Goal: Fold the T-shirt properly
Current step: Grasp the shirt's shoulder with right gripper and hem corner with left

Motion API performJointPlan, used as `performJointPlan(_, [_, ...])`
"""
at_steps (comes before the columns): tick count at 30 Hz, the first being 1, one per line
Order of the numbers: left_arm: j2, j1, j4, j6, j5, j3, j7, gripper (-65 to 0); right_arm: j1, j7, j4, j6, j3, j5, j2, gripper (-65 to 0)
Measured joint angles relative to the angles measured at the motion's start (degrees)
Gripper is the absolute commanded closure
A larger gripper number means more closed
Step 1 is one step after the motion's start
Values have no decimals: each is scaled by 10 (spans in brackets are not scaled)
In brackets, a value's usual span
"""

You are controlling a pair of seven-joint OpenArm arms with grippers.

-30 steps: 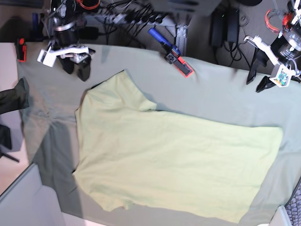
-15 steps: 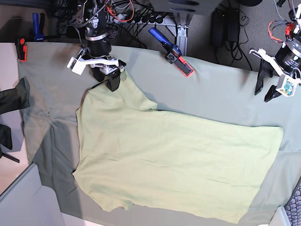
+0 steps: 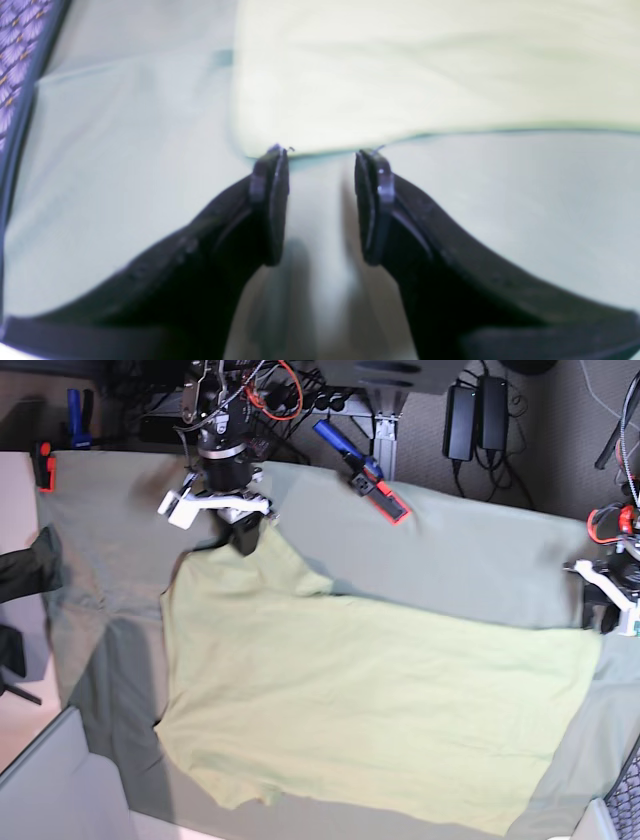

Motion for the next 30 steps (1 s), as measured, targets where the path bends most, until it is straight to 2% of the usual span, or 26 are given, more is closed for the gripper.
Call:
performJointPlan(1, [0, -17, -21, 0, -9, 0, 2, -259, 0, 1, 0, 0, 0, -6, 0, 0])
performJointPlan(7, [1, -109, -139, -30, -30, 0, 21, -259, 3, 5, 0, 1, 0, -93, 0, 0])
performJointPlan(12, [1, -161, -200, -30, -42, 0, 30, -259, 3, 6, 1, 1, 0, -95, 0, 0])
performJointPlan(14, [2, -170, -215, -43, -67, 0, 67, -259, 3, 7, 1, 1, 0, -95, 0, 0])
performJointPlan(20, [11, -171, -216, -106, -116, -2, 96, -258, 3, 9, 1, 1, 0, -95, 0, 0])
performJointPlan(27, [19, -171, -188, -137, -144, -2, 117, -258, 3, 9, 1, 1, 0, -95, 0, 0])
performJointPlan(30, [19, -171, -180, -164, -161, 0, 126, -258, 3, 9, 1, 1, 0, -95, 0, 0])
